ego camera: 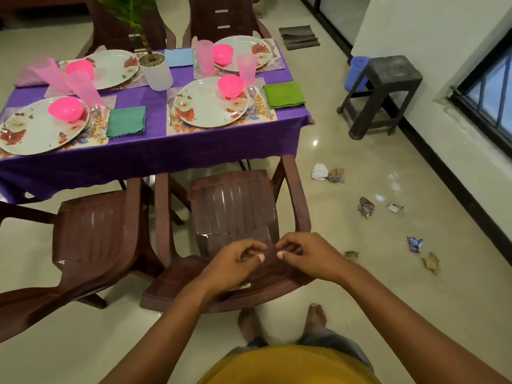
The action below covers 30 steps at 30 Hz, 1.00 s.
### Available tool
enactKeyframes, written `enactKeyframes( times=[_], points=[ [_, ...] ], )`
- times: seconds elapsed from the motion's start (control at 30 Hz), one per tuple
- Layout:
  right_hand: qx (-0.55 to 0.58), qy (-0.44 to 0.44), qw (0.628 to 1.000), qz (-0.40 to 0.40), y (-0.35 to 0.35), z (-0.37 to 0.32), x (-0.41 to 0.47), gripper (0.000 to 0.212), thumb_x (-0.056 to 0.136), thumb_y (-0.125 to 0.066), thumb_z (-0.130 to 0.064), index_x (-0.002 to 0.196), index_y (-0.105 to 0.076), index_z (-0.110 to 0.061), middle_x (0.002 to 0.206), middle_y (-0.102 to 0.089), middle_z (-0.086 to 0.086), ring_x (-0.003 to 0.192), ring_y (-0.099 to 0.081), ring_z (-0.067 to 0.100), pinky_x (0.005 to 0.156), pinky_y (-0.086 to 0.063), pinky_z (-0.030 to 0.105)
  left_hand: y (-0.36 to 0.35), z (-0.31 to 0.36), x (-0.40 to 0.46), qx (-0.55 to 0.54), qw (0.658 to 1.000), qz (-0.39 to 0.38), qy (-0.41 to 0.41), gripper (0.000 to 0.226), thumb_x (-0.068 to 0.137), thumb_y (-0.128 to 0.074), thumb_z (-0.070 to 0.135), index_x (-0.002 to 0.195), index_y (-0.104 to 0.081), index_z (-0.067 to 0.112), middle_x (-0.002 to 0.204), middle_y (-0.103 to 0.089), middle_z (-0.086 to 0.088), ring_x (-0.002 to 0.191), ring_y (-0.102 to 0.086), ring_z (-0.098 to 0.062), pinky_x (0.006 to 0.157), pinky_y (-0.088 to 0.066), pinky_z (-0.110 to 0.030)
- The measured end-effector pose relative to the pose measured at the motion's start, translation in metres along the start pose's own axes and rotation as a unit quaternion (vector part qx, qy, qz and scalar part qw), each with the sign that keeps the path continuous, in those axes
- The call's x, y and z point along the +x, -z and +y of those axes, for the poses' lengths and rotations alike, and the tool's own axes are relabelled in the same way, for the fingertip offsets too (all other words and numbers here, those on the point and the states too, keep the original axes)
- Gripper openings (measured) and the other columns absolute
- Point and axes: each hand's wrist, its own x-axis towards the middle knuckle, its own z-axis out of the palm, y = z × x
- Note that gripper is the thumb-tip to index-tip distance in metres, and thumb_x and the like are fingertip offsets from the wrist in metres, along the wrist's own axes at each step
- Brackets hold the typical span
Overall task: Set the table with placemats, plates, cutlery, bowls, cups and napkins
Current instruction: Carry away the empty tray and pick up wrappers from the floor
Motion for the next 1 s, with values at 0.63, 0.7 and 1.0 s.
enactKeyframes(
  times=[0.63,0.7,1.0],
  points=[
    [0.118,-0.018,0.98,0.159,0.185,0.152,-0.064,0.011,0.094,-0.069,-0.024,0.091,-0.077,-0.031,0.085,-0.076,-0.013,0.082,-0.072,0.006,0.083,-0.06,0.04,-0.168,0.138,0.105,-0.161,0.976,0.146,-0.013,0.022,0.103,-0.061,0.01,0.111,-0.077,0.022,0.105,-0.079,-0.004,0.107,-0.074,-0.02,0.102,-0.056,-0.05],
    [0.125,-0.026,0.978,0.165,0.205,0.164,-0.065,0.013,0.094,-0.068,-0.023,0.09,-0.076,-0.032,0.086,-0.076,-0.013,0.082,-0.072,0.006,0.085,-0.06,0.038,-0.18,0.152,0.12,-0.15,0.977,0.152,-0.016,0.022,0.103,-0.06,0.007,0.111,-0.077,0.017,0.102,-0.08,-0.003,0.103,-0.075,-0.017,0.099,-0.058,-0.043],
    [0.135,-0.03,0.97,0.198,0.282,0.197,-0.027,0.015,0.093,-0.069,-0.022,0.086,-0.075,-0.034,0.084,-0.076,-0.011,0.082,-0.072,0.008,0.084,-0.061,0.04,-0.2,0.197,0.2,-0.157,0.975,0.154,-0.035,0.024,0.102,-0.058,0.0,0.108,-0.076,0.014,0.097,-0.08,-0.002,0.092,-0.075,-0.019,0.076,-0.054,-0.018]
  ],
)
